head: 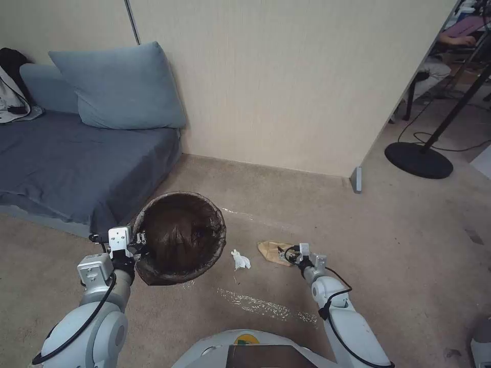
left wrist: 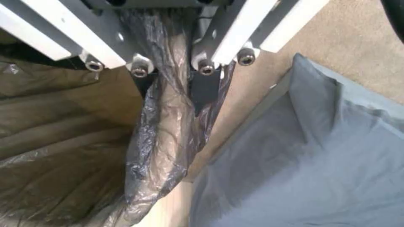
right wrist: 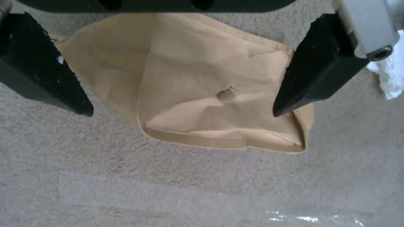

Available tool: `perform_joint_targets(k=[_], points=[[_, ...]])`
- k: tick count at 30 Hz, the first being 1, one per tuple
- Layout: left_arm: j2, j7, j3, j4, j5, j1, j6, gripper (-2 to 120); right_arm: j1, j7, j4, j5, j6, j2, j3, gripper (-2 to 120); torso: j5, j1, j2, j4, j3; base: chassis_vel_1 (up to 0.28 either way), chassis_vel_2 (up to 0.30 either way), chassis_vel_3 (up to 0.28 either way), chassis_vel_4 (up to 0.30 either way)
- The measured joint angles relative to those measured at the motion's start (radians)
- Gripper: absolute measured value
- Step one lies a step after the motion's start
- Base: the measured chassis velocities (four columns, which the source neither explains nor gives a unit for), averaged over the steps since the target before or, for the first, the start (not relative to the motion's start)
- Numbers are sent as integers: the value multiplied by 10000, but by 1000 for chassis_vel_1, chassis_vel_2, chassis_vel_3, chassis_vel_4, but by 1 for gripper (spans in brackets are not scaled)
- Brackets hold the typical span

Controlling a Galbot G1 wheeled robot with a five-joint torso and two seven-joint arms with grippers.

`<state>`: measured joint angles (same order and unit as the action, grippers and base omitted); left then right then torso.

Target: Pick up the trash bin, then pick up the garbage from the floor and place it into the trash bin.

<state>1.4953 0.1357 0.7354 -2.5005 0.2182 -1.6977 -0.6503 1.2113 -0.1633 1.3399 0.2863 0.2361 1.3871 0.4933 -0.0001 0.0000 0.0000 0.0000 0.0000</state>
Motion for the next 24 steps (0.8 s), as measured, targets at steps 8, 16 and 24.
perform_joint_targets(k=[8, 16, 24], points=[[19, -5, 0, -1, -21, -18, 10, 4, -194, -88, -215, -196, -96, 48, -56, 100, 0, 0, 0, 1, 0, 0, 0, 0, 0], [15, -5, 21, 0, -14, -14, 13, 4, -346, -395, -438, -472, -170, -107, -163, 100, 1, 0, 0, 0, 0, 0, 0, 0, 0], [10, -5, 11, 0, -10, 13, 10, 4, -462, -901, -609, -690, -219, -383, -356, 100, 1, 0, 0, 0, 0, 0, 0, 0, 0]])
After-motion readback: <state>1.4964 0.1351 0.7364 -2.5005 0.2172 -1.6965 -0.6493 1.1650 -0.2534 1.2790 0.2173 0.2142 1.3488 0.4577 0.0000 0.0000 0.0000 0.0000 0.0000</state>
